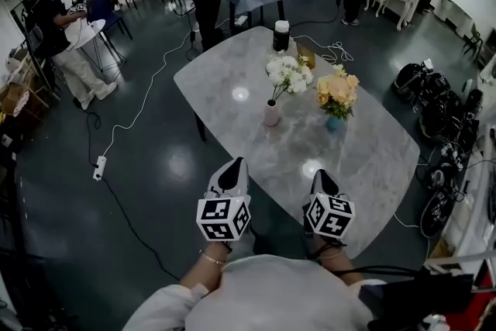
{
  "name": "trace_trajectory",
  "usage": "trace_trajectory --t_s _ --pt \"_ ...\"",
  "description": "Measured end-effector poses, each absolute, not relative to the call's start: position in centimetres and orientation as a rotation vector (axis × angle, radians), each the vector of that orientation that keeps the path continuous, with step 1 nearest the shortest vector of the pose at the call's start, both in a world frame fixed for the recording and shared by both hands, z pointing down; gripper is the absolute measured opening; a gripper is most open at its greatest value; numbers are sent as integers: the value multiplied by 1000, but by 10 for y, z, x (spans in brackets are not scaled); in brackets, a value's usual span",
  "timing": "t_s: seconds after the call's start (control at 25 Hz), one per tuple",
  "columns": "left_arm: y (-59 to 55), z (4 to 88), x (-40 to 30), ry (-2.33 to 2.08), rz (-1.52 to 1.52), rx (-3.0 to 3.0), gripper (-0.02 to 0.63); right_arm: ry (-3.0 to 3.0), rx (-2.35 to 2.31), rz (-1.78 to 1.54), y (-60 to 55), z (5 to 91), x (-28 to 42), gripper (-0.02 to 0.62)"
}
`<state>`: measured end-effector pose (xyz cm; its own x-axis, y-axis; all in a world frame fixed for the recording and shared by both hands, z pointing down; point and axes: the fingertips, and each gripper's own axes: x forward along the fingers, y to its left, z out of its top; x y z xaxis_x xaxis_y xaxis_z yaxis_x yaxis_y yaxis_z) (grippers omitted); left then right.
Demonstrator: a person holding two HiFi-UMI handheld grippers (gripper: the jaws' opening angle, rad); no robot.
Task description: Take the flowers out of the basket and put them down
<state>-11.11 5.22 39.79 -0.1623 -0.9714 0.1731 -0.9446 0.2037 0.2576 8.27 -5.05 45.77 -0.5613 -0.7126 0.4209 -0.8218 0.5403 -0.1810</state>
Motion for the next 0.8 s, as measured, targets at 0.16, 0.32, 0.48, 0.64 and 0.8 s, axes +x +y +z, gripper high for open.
trace_trajectory --t_s 0.16,0.32,0.48,0.64,0.8 --pt "26 401 -136 -2153 -136 1825 8 -2450 1309 530 -71 462 63 6" --pt "7 408 -156 -2109 -123 1850 8 -2431 1338 529 -83 461 44 6" --pt "-12 411 -173 -2055 -111 1885 8 -2405 1382 536 -93 459 29 6" --pt "-31 415 -184 -1994 -92 1940 8 -2375 1446 550 -101 460 22 6" --pt "-49 418 -191 -1931 -65 1988 8 -2344 1499 576 -105 461 15 6"
